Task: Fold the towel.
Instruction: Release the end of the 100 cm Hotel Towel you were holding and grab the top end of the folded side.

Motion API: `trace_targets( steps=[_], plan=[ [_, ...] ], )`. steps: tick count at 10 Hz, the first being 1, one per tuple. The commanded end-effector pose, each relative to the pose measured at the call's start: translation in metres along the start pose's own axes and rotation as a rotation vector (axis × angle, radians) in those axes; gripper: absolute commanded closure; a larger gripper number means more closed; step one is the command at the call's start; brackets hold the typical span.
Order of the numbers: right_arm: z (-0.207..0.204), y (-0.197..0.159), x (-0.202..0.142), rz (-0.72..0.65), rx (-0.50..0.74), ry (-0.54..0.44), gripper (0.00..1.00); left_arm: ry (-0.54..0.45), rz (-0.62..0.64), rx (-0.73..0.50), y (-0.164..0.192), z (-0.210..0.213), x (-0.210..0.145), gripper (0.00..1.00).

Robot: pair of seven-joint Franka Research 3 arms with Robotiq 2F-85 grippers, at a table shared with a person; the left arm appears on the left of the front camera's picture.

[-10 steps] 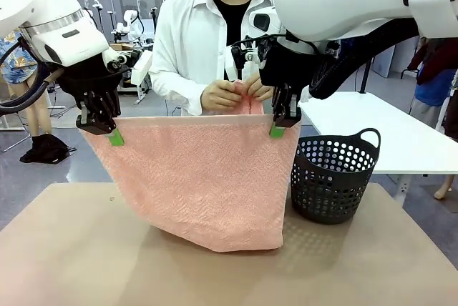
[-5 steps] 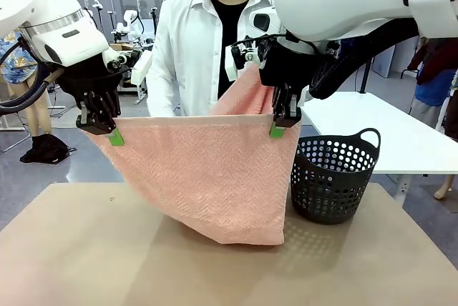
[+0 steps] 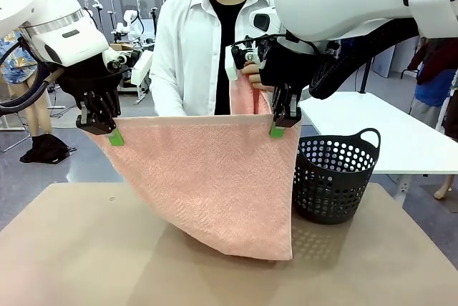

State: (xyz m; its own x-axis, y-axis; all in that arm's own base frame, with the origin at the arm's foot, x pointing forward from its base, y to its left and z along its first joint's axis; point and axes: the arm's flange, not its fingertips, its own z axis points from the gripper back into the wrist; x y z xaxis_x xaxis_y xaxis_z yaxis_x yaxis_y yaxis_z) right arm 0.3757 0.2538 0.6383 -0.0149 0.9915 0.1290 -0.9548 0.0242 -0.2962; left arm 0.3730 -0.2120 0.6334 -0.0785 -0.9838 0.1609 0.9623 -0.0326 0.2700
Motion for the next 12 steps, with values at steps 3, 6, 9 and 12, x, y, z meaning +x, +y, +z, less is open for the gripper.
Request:
trace_targets(
  steps=[3,6,9,12],
  plan=[
    [-0.0004,-0.0007,-0.0013,-0.001,-0.001,0.004,1.0,0.002,0.003,0.002,0.0006,0.0002,-0.001,1.0],
    [-0.0004,-0.0007,-0.0013,-0.001,-0.001,0.004,1.0,0.002,0.003,0.002,0.0006,0.0002,-0.001,1.0],
    [-0.0004,-0.0007,-0.0013,-0.001,-0.001,0.004,1.0,0.002,0.003,0.002,0.0006,0.0002,-0.001,1.0],
    [-0.0004,-0.0007,-0.0013,-0.001,-0.001,0.004,1.0,0.002,0.003,0.002,0.0006,0.0002,-0.001,1.0]
  ],
)
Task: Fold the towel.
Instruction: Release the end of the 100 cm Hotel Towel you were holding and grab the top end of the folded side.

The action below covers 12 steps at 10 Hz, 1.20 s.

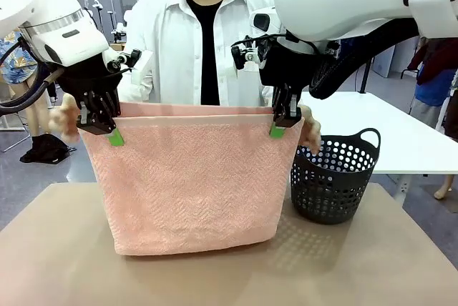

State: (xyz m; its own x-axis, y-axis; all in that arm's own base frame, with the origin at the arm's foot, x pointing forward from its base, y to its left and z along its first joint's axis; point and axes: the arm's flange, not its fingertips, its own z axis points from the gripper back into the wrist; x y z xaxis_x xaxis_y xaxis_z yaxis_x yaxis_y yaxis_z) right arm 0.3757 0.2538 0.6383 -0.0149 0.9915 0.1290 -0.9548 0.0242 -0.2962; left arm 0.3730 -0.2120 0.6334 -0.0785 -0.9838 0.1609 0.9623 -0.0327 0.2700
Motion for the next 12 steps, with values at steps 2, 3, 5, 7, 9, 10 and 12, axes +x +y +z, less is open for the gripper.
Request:
trace_targets(
  steps=[2,3,5,7,9,10,12],
  plan=[
    [-0.0004,-0.0007,-0.0013,-0.001,-0.001,0.004,1.0,0.002,0.003,0.002,0.0006,0.0001,-0.001,1.0],
    [-0.0004,-0.0007,-0.0013,-0.001,-0.001,0.004,1.0,0.002,0.003,0.002,0.0006,0.0001,-0.001,1.0],
    [-0.0004,-0.0007,-0.0013,-0.001,-0.001,0.004,1.0,0.002,0.003,0.002,0.0006,0.0001,-0.001,1.0],
    [-0.0004,-0.0007,-0.0013,-0.001,-0.001,0.004,1.0,0.002,0.003,0.002,0.0006,0.0001,-0.001,1.0],
    [-0.0004,-0.0007,-0.0013,-0.001,-0.001,0.004,1.0,0.002,0.003,0.002,0.0006,0.0001,-0.001,1.0],
    [-0.0004,-0.0007,-0.0013,-0.001,-0.001,0.004,1.0,0.002,0.003,0.002,0.0006,0.0001,-0.001,1.0],
    [-0.0004,-0.0007,-0.0013,-0.001,-0.001,0.004,1.0,0.002,0.003,0.002,0.0006,0.0001,-0.001,1.0]
  ],
)
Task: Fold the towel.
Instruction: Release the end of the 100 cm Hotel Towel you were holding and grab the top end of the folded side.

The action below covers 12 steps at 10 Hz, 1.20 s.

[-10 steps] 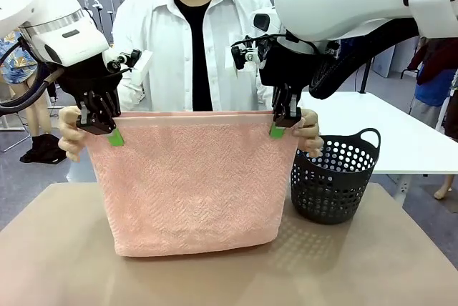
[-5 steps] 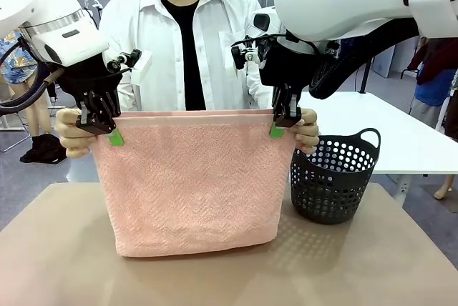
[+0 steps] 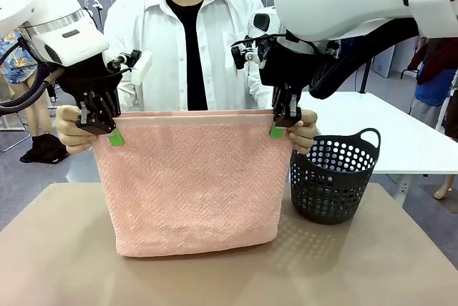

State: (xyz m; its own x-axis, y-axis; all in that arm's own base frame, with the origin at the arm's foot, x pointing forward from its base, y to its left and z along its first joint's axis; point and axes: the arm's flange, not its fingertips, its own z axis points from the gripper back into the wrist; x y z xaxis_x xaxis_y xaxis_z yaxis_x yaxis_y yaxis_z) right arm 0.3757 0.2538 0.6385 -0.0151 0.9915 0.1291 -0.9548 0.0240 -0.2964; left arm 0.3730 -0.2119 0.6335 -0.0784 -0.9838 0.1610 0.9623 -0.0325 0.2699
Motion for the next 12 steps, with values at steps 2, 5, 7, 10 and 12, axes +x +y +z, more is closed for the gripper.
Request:
trace_targets(
  steps=[2,5,7,10,12],
  plan=[
    [0.001,0.0,0.0,0.003,-0.004,-0.005,0.97,0.0,0.0,0.0,0.0,0.0,0.0,0.93],
    [0.003,-0.001,-0.001,-0.004,-0.019,-0.026,0.54,-0.005,-0.023,0.009,-0.001,0.002,0.002,0.5],
    [0.003,0.0,0.0,-0.004,-0.017,-0.027,0.2,-0.005,-0.023,0.016,-0.001,0.004,0.003,0.29],
    [0.007,0.001,0.002,0.007,-0.028,-0.022,0.05,0.013,-0.026,0.06,-0.002,0.011,0.006,0.32],
    [0.025,-0.002,0.008,0.02,-0.072,-0.019,0.0,0.02,-0.033,0.106,0.002,0.028,0.012,0.12]
  ],
)
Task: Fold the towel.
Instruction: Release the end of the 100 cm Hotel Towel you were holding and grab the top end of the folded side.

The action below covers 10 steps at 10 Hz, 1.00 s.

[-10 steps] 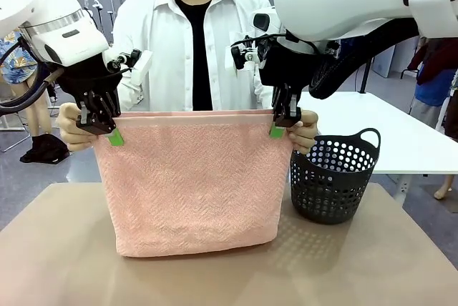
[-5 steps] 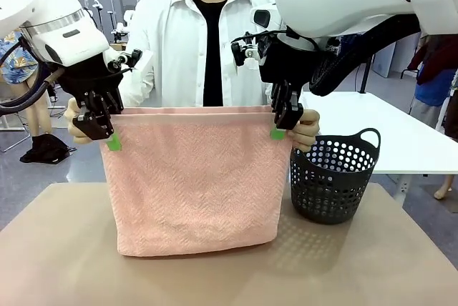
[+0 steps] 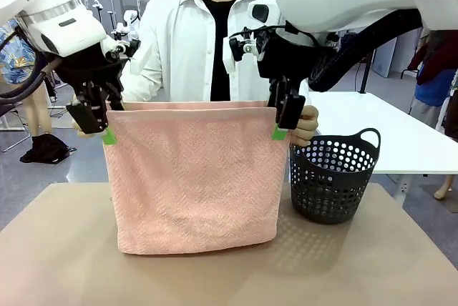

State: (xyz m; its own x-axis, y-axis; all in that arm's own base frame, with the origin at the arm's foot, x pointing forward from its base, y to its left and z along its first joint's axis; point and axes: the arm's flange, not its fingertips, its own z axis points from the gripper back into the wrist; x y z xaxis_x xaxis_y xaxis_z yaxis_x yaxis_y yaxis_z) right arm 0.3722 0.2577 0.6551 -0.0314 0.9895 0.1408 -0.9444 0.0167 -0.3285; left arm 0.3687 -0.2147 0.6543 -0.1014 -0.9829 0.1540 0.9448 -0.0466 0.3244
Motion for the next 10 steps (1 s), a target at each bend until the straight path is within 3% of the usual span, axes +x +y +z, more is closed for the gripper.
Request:
trace_targets(
  steps=[1,2,5,10],
  plan=[
    [0.021,-0.005,0.005,0.007,-0.067,-0.014,0.0,0.029,-0.017,0.081,0.007,0.02,0.011,0.0],
    [0.028,-0.008,0.01,0.017,-0.087,-0.021,0.08,0.036,-0.038,0.099,0.013,0.028,0.014,0.02],
    [0.03,-0.024,0.019,0.064,-0.072,0.02,0.08,-0.006,-0.02,0.078,0.03,0.031,0.013,0.02],
    [0.014,-0.039,0.019,0.101,-0.029,0.032,0.08,0.013,0.011,0.054,0.043,0.015,0.008,0.02]
  ],
)
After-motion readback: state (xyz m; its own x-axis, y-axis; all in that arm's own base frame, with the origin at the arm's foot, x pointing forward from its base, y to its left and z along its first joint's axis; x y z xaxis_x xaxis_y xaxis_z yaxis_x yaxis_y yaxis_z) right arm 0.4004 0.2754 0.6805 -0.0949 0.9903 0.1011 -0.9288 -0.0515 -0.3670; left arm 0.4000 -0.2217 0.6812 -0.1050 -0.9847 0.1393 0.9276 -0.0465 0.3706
